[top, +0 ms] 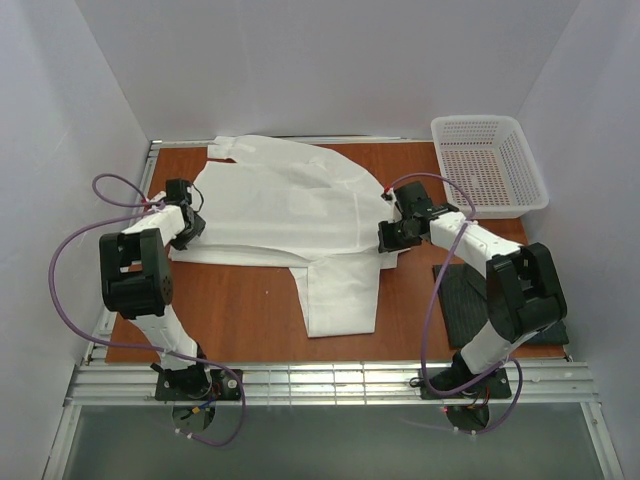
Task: Fold and stack the long sleeve shirts
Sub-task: Fold the shirt
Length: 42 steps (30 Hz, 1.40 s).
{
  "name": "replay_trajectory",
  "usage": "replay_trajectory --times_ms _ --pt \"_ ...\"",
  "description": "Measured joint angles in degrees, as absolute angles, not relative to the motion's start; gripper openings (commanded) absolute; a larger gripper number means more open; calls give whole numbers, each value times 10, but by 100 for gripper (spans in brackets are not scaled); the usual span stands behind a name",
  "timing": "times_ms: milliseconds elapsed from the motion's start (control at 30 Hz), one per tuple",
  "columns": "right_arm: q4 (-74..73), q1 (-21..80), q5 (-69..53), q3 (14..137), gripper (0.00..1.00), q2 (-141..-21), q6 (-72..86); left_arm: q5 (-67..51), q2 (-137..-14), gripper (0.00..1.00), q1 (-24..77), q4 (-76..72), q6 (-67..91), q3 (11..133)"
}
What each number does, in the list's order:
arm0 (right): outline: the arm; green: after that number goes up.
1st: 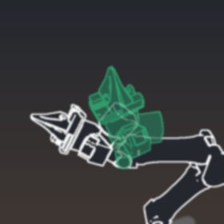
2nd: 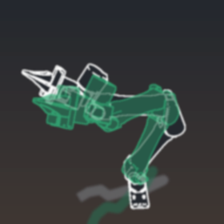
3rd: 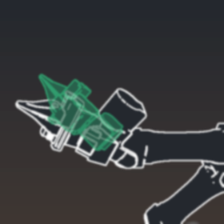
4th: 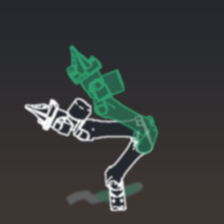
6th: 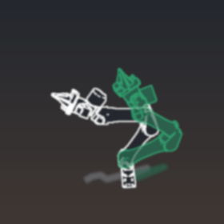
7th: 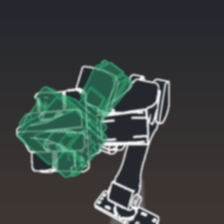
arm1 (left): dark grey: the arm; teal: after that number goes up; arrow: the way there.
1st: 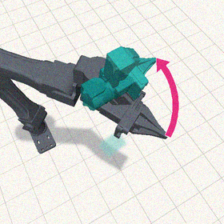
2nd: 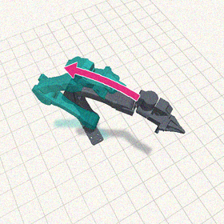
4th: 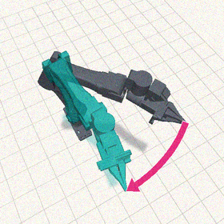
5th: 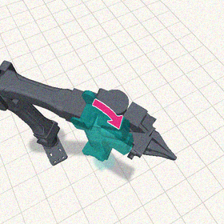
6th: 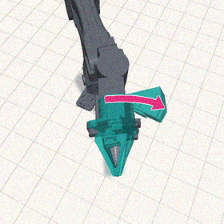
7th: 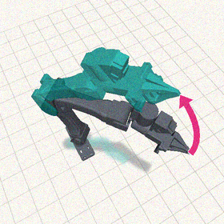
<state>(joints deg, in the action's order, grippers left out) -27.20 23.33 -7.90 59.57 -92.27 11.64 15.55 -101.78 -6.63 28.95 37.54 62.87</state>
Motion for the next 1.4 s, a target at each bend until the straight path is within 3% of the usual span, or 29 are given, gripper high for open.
replay_trajectory --times_ms 67,167,233,433,667,800,1000,1400 --pt "-273 232 -68 606 33 -924 116 153 -1022 68 -66 286 377 638" --pt "-270 233 -48 618 43 -915 111 144 -1021 84 -66 282 379 651" --pt "-270 236 -34 617 47 -895 99 139 -1016 87 -66 278 381 657" --pt "-260 299 15 605 54 -783 52 128 -955 88 -66 278 380 658" --pt "-259 490 17 529 54 -710 -22 94 -843 88 -58 259 364 614" --pt "-270 621 18 493 54 -734 -30 77 -792 88 -33 248 346 539" --pt "-273 764 66 491 53 -815 -23 52 -811 88 13 248 318 498" --pt "-252 815 186 527 43 -927 -33 34 -922 87 63 235 300 560"
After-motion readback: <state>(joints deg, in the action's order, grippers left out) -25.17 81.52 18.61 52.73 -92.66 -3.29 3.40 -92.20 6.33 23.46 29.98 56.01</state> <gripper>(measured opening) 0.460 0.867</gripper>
